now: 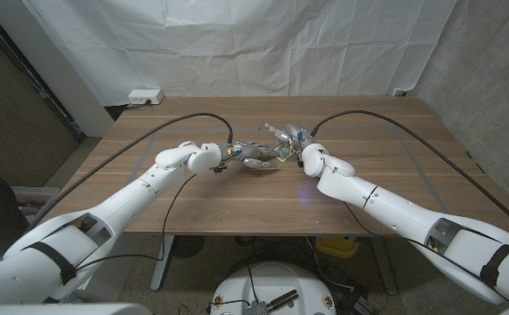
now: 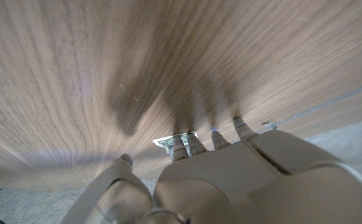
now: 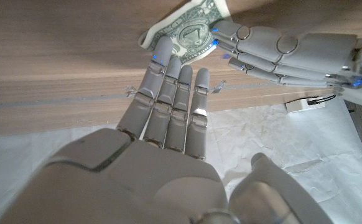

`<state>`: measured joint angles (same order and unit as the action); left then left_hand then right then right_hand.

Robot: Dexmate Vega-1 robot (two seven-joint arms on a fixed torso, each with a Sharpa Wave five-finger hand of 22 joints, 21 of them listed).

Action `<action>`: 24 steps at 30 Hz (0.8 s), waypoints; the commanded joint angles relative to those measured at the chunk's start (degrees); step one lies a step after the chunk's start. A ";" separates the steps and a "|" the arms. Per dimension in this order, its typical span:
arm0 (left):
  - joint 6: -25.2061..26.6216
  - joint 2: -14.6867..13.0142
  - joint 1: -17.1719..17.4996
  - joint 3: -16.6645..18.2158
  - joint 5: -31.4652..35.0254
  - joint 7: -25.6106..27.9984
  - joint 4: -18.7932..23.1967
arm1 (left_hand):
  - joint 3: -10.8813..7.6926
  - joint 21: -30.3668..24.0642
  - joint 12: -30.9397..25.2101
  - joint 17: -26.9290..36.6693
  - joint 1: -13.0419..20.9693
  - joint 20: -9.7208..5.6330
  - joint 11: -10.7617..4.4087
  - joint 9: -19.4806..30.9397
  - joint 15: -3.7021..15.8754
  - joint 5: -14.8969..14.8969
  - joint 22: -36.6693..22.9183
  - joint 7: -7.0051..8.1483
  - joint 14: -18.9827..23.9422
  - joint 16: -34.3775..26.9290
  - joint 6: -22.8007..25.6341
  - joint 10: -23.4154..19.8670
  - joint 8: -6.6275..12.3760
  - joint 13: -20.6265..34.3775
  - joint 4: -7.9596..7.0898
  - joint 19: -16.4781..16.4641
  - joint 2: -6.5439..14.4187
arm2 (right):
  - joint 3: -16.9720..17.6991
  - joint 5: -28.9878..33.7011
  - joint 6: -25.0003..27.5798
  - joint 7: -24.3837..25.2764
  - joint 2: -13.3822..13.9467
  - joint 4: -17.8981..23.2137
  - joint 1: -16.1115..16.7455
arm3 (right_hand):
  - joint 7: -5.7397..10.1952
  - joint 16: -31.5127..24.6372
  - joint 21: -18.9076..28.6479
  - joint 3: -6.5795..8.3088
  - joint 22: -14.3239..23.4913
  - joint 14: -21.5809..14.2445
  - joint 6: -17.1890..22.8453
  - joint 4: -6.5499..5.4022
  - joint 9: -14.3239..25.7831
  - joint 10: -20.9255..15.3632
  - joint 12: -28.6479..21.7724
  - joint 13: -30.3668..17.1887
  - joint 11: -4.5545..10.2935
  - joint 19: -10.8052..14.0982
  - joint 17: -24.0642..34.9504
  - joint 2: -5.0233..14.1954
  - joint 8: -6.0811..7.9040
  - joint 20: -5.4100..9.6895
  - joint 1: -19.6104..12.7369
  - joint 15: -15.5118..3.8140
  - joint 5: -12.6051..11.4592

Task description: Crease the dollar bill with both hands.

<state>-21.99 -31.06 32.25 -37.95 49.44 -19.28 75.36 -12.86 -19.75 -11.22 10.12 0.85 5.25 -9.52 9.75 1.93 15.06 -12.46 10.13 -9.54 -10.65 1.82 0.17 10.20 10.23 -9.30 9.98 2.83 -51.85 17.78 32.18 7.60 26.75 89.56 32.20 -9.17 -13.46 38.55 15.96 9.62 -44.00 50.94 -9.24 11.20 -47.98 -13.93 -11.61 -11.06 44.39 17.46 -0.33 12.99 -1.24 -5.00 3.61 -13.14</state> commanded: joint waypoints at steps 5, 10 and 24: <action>-0.23 0.43 -0.65 -0.33 0.22 0.27 -0.77 | 0.32 -0.39 -0.29 0.12 -0.03 -0.53 -0.07 0.30 2.90 0.40 -0.07 0.10 -0.15 0.05 -0.38 0.10 0.22 0.35 0.17 9.77 0.50 | 2.35 2.85 0.69 5.43 2.45 6.22 3.21 | 0.45 -0.58 0.43 -0.44 0.34 -1.42 0.35 -0.13 -0.04 -1.20 -0.20 -0.11 0.12 0.97 -0.16 0.38 -0.20 0.09 1.32 -0.39 -0.69; -0.21 0.62 -0.83 -0.47 0.32 0.26 -0.92 | 0.39 -0.46 -0.29 0.12 0.00 -0.50 0.04 0.30 2.90 0.42 -0.06 0.08 -0.13 0.04 -0.41 0.13 0.24 0.35 0.20 9.61 0.54 | 2.81 3.33 0.45 6.00 2.83 6.66 3.75 | 0.44 -0.83 0.50 -0.65 0.37 -2.32 1.05 -0.03 -0.04 -2.03 -0.34 -0.14 0.10 2.10 -0.42 0.62 -0.08 0.29 1.77 -0.41 -0.90; -0.22 1.11 -1.55 -0.74 0.18 0.04 -1.83 | 0.67 -0.46 -0.28 0.10 0.13 -0.54 -0.14 0.29 2.98 0.52 -0.04 0.17 -0.16 0.07 -0.68 0.26 0.26 0.35 0.28 9.68 0.68 | 2.74 2.66 0.34 4.42 1.91 3.71 3.14 | 0.26 -1.94 0.42 -1.40 0.47 -5.98 3.52 0.29 -0.01 -4.58 -0.72 -0.23 0.22 4.71 -1.22 0.95 0.35 0.42 2.82 -0.47 -1.46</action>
<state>-22.16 -30.36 31.28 -38.43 49.66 -19.08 74.26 -12.49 -19.76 -11.25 10.12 1.00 5.25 -9.61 9.75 1.93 15.30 -12.52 10.43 -9.54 -10.65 1.52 0.26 10.19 10.31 -8.93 9.97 2.98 -49.21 20.65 32.67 12.68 29.19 94.92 35.56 -8.93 -15.06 38.77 14.78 10.02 -49.21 53.58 -8.85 11.20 -51.94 -14.43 -11.60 -10.83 48.40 16.22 0.51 12.99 -0.92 -2.66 3.10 -14.02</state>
